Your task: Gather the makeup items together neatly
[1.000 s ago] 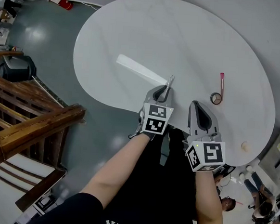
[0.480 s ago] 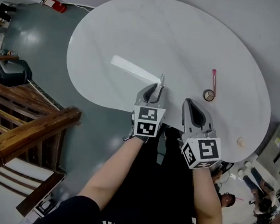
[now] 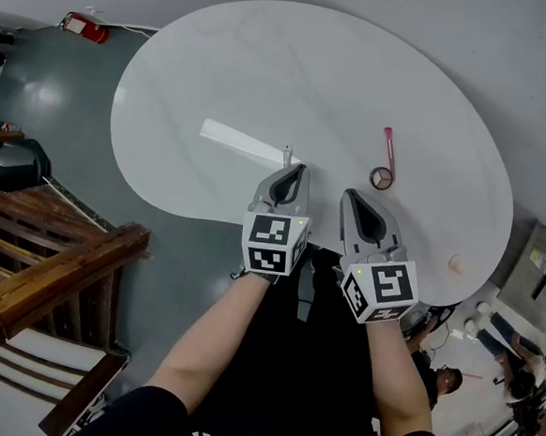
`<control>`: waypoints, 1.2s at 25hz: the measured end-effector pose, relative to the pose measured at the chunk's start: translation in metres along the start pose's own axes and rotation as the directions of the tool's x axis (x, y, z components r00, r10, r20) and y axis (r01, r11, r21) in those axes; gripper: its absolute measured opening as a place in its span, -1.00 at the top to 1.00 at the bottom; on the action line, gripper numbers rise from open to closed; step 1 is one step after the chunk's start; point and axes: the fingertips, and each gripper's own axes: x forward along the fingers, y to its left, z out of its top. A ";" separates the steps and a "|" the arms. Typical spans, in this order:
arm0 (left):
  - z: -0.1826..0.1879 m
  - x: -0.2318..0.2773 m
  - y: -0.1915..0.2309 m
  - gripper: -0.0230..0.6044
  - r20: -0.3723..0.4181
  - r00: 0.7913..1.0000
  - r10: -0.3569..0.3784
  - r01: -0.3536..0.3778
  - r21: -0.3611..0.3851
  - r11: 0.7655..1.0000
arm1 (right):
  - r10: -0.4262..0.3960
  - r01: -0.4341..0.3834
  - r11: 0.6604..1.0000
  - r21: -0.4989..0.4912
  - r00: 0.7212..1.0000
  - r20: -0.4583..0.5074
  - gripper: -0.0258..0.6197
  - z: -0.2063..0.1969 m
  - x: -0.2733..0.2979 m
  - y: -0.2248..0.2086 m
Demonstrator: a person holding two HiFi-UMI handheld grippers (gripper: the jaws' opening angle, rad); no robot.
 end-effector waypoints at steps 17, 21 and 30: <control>0.000 0.010 -0.088 0.90 0.074 0.965 -0.253 0.244 0.111 0.963 | -0.110 0.105 0.993 -0.060 0.990 -0.086 0.59 -0.038 -0.011 -0.068; -0.008 0.016 -0.092 0.90 0.061 0.969 -0.241 0.233 0.114 0.966 | -0.144 0.136 0.989 -0.065 0.980 -0.138 0.52 -0.056 -0.005 -0.093; -0.024 0.022 -0.090 0.90 0.036 0.973 -0.230 0.223 0.127 0.966 | -0.184 0.161 0.981 -0.112 0.954 -0.237 0.28 -0.088 0.012 -0.113</control>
